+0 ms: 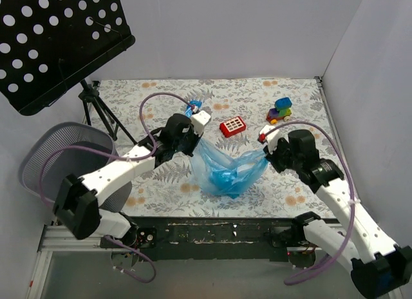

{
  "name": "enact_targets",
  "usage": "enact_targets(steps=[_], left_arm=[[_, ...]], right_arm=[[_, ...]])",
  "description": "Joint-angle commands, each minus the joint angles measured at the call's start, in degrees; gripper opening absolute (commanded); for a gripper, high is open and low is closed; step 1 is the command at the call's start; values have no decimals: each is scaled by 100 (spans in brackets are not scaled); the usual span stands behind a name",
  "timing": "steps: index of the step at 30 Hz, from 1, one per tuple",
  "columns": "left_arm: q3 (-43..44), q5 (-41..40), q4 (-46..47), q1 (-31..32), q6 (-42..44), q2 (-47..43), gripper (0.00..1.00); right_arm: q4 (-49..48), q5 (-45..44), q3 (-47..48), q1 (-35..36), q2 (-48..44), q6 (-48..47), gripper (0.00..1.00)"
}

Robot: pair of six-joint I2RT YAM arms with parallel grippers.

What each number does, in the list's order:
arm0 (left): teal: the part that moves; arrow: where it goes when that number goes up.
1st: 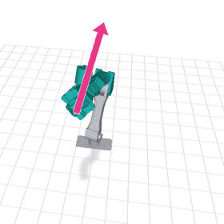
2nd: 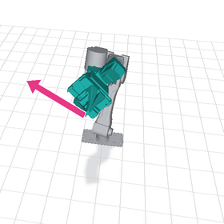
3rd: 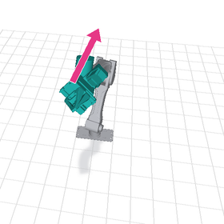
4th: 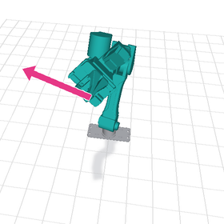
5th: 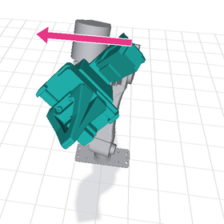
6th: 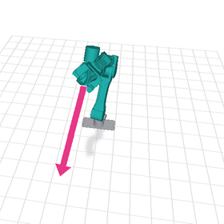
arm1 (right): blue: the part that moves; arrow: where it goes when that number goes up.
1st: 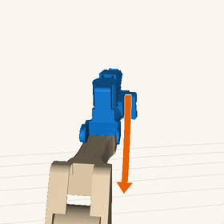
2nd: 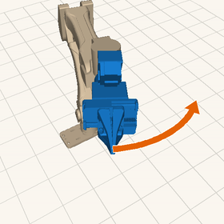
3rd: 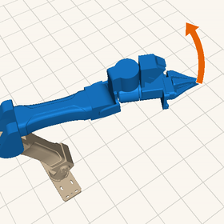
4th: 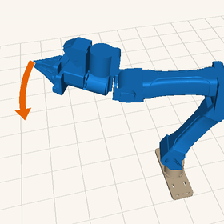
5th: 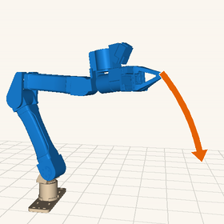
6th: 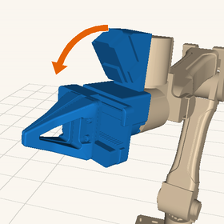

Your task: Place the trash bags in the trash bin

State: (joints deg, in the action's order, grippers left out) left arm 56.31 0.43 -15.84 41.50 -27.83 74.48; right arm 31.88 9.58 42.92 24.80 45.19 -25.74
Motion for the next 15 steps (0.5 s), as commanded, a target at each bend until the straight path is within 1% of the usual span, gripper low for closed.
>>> enact_targets(steps=[1, 4, 6, 8, 11, 12, 13, 14, 15], left_arm=[[694, -711, -1710, -518, -1777, 1101, 0], [1905, -649, -2072, -862, -1901, 2094, 0], [2968, -658, -1898, -985, -1849, 2622, 0], [4302, -850, -1678, -1003, -1569, 3184, 0], [6666, -1009, -1301, -1003, -954, 4116, 0], [7482, -1018, -1099, -994, -726, 4371, 0], [8091, -1036, -793, -977, -262, 4556, 0], [8680, -1036, -259, -959, 134, 4628, 0], [8721, -1001, 538, -933, 512, 4585, 0]], right_arm=[[-489, -221, 724, -457, 1207, 412, 1], [-560, 78, 1839, -669, 2508, 350, 1], [-437, 70, 2963, -739, 3579, 280, 1], [-472, -114, 4271, -888, 4485, 332, 1], [-498, -211, 6783, -1056, 5690, 421, 1], [-551, -307, 7757, -1056, 5998, 394, 1], [-699, -456, 8959, -1065, 6323, 368, 1], [-1127, -562, 9597, -1065, 6562, 289, 1], [-1636, -676, 9987, -1065, 6625, 132, 1]])
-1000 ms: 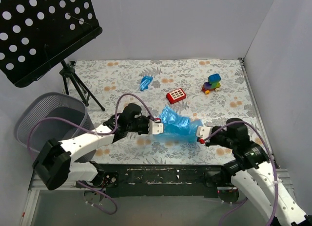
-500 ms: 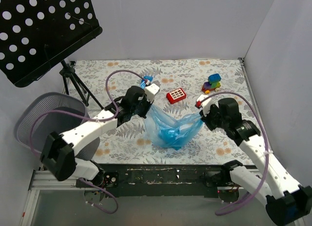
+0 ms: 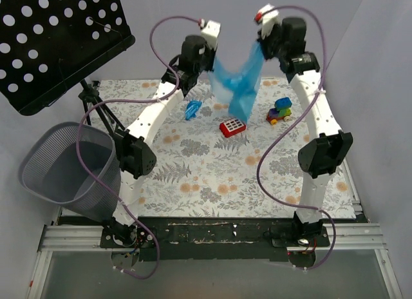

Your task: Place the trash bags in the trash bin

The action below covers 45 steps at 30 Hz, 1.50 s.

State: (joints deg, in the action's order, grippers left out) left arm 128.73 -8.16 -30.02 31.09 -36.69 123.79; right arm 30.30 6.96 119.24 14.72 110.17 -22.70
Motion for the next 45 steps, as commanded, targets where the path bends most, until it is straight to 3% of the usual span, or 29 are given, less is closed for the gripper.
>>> enact_targets(steps=[1, 3, 4, 7, 9, 11, 13, 14, 15, 16, 17, 18, 19, 21, 22, 25, 27, 30, 36, 39, 45], left_arm=[[1245, -107, 2852, 142, 1888, -494, 0], [324, 15, 5415, 204, 2698, -924, 0], [163, 234, 6237, 222, 3015, -996, 0], [503, 815, 7263, 327, 3719, -787, 0], [182, 747, 7676, 441, 4247, -759, 2], [-1027, 484, 8289, 529, 4389, -1013, 2], [-3193, 386, 8496, 547, 4241, -1513, 0], [-4692, 803, 7651, 660, 4466, -1907, 0], [-6308, 1852, 5824, 870, 5426, -2737, 0], [-7708, 3089, 4527, 1029, 7054, -4573, 0], [-9636, 4076, 4705, 987, 6670, -5984, 0], [-10613, 4434, 5490, 952, 5561, -7312, 0], [-10901, 4385, 5246, 995, 5228, -8091, 0], [-10904, 4000, 4394, 1048, 5058, -8756, 0], [-10826, 3859, 4078, 1048, 5101, -8792, 0], [-10422, 3673, 3189, 1065, 4971, -8644, 0], [-10184, 3594, 2722, 1144, 4655, -8547, 0], [-9956, 3147, 2458, 1206, 3882, -8398, 0], [-9025, 1259, 2045, 1206, 1712, -7538, 0], [-8611, 475, 2157, 1215, 1235, -7159, 0], [-7909, 17, 3660, 1198, 1988, -6281, 0]], right_arm=[[-2345, -467, 2323, -57, 32, -339, 1], [-4556, -660, 1353, -57, -493, -603, 1], [-5560, -626, 973, -57, -731, -726, 1], [-6238, -590, 1022, 31, -830, -1069, 1], [-6404, -670, 237, 127, -1215, -1446, 1], [-7017, -837, -1841, 136, -1969, -1824, 1], [-7180, -872, -4468, 180, -2673, -2438, 1], [-5952, -750, -5663, 311, -3042, -2798, 1], [-3068, -131, -6310, 643, -3324, -3585, 1], [-386, 223, -6978, 1220, -3822, -3906, 1], [529, 557, -7550, 1757, -5141, -3404, 1], [1008, 1022, -8052, 2128, -6260, -2860, 1], [978, 1288, -8379, 2453, -7619, -2428, 1], [391, 1134, -8785, 2693, -9357, -2178, 1], [641, 1054, -8760, 2677, -9452, -2517, 1], [916, 413, -8480, 2676, -8752, -2592, 1], [994, 472, -8164, 2685, -8198, -2442, 1], [557, 289, -7838, 2685, -7775, -1820, 1], [-112, -668, -7521, 2668, -7484, -1378, 1], [-576, -1371, -7328, 2607, -7318, -1290, 1], [-2106, -1944, -6599, 2229, -6203, -1457, 1]])
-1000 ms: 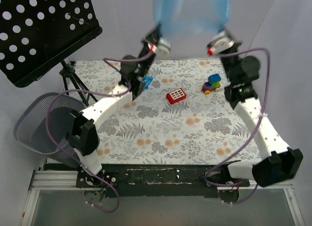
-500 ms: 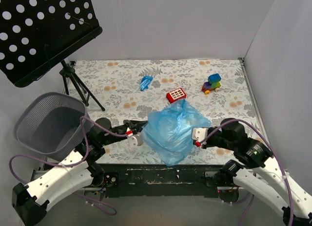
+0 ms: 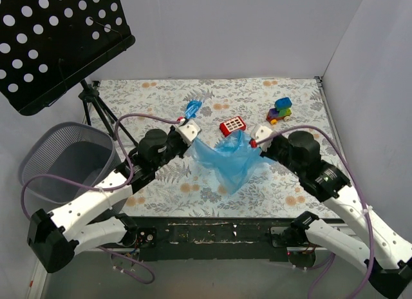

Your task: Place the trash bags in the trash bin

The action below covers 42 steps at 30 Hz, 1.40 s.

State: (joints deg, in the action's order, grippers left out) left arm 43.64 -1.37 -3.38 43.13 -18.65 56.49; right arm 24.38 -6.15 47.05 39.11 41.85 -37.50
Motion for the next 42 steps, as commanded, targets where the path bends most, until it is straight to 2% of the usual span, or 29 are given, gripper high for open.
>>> enact_targets(steps=[1, 6, 8, 11, 12, 14, 17, 23, 27, 29, 30, 31, 33, 36, 37, 40, 42], left_arm=[[811, -724, 1119, -16, 256, 659, 0], [1751, -874, 1576, -51, 257, 1276, 0], [2129, -769, 1481, -68, 266, 1382, 2], [2526, -488, 1200, -59, 537, 1304, 54], [2588, -409, 1095, -68, 643, 1199, 68], [2772, -181, 569, -68, 854, 857, 83], [3176, -214, -844, -68, 785, 426, 95], [3966, -1460, -3841, -68, 917, -226, 98], [5361, -2182, -5959, -375, 548, -156, 98], [6021, -2595, -7118, -420, 241, -60, 92], [6356, -2518, -7611, -455, 170, 2, 87], [6402, -2857, -7573, -559, 126, -119, 87], [6613, -3044, -7590, -736, 161, -339, 84], [6395, -2739, -7590, -911, 12, -699, 81], [6159, -2468, -7599, -973, -85, -857, 81], [4861, -2588, -7599, -1132, -558, -1428, 81], [4087, -2387, -7599, -1210, -701, -1763, 80]], right_arm=[[-1620, -633, 822, -255, 841, 84, 1], [-2051, -765, 1788, -588, 1791, 751, 1], [-2060, -668, 2175, -720, 1985, 936, 1], [-2025, -668, 2817, -887, 2161, 1086, 1], [-1982, -711, 3010, -949, 2222, 1086, 1], [-1937, -799, 3432, -1107, 2328, 1095, 1], [-1858, -791, 3907, -1379, 2451, 1148, 1], [-1841, -765, 4102, -1600, 2478, 1078, 1], [-1840, -756, 4076, -1696, 2504, 1095, 1], [-1867, -765, 4014, -1723, 2513, 1261, 1], [-1867, -730, 3971, -1758, 2513, 1341, 1], [-1910, -686, 3909, -1775, 2513, 1411, 1], [-2007, -659, 3830, -1784, 2548, 1508, 1], [-2025, -616, 3900, -1837, 2714, 1675, 1], [-1999, -554, 3943, -1846, 2767, 1710, 1], [-1999, -396, 3996, -1846, 2873, 1789, 1], [-1972, -378, 4023, -1846, 2891, 1798, 1]])
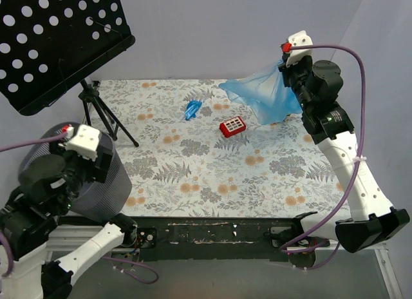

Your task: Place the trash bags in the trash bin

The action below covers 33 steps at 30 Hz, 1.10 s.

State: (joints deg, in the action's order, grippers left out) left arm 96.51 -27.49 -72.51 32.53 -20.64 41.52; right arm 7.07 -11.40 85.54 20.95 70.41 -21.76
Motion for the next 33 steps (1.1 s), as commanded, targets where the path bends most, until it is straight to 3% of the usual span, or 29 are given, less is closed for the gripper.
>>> enact_targets(steps=[1, 8, 16, 18, 20, 25, 33], left_arm=[[-1448, 270, -685, -177, -589, -337, 79], [-2276, 699, -668, -212, -897, -346, 69], [-2611, 1772, -554, -212, -819, -92, 40], [-2637, 2009, -518, -212, -687, -13, 27], [-2559, 2229, -492, -212, -538, 67, 5], [-1813, 2747, -667, -212, -458, 453, 0], [-1038, 5305, -467, -212, -546, 1217, 0]], right_arm=[[-250, 155, 183, -30, 43, 216, 1], [-83, 199, 209, -30, 69, 216, 1], [22, 234, 139, -30, 60, 128, 1], [22, 243, 130, -30, 69, 111, 1], [14, 243, 121, -30, 87, 110, 1], [-21, 252, 147, -30, 122, 5, 1], [-215, 33, 147, -117, 148, -101, 1]])
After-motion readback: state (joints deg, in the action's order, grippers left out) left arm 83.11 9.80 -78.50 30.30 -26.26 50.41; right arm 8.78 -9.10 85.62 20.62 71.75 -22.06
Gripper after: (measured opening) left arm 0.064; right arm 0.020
